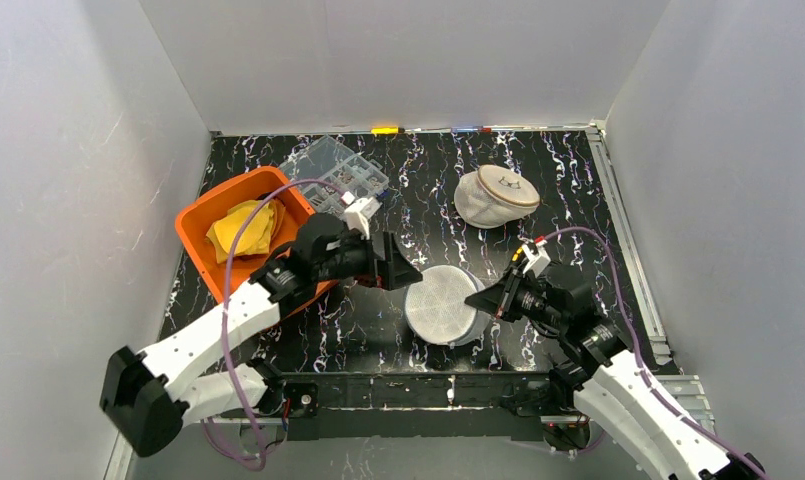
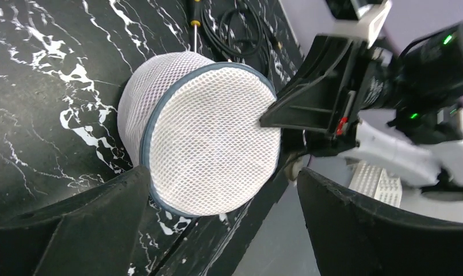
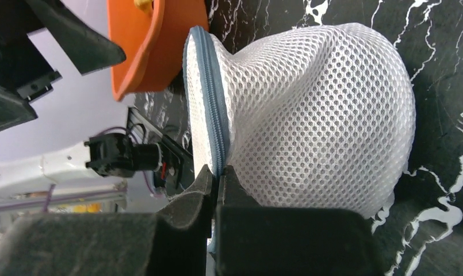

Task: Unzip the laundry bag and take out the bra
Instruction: Adjust the laundry bag at the center of the board.

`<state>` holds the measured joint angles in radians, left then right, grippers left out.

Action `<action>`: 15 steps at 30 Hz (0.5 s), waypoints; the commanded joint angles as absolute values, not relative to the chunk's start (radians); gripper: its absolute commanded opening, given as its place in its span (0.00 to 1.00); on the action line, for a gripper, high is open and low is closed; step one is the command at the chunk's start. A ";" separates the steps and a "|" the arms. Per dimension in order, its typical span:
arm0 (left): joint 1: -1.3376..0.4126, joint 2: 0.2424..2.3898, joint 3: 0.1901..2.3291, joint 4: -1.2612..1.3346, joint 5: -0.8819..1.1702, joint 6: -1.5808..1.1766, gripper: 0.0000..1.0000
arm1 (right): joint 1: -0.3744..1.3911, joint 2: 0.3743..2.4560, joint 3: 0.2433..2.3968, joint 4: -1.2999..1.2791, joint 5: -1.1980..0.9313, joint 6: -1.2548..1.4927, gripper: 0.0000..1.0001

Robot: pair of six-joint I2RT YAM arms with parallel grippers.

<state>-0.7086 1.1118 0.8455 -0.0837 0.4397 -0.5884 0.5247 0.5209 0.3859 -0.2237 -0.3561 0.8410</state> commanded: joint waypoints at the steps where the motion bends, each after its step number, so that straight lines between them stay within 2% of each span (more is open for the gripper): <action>1: -0.715 0.981 0.736 0.048 0.274 -0.874 0.99 | 0.522 0.430 0.276 -0.015 -0.276 1.077 0.01; 6: -0.790 0.916 0.656 -0.014 0.153 -1.039 0.99 | 0.523 0.320 0.149 0.128 -0.165 1.286 0.01; 10: -0.935 0.859 0.571 0.034 -0.057 -1.140 0.99 | 0.523 0.272 0.138 0.106 -0.106 1.325 0.01; 15: -1.012 0.844 0.565 -0.043 -0.221 -1.226 0.99 | 0.523 0.264 0.154 0.123 -0.053 1.348 0.01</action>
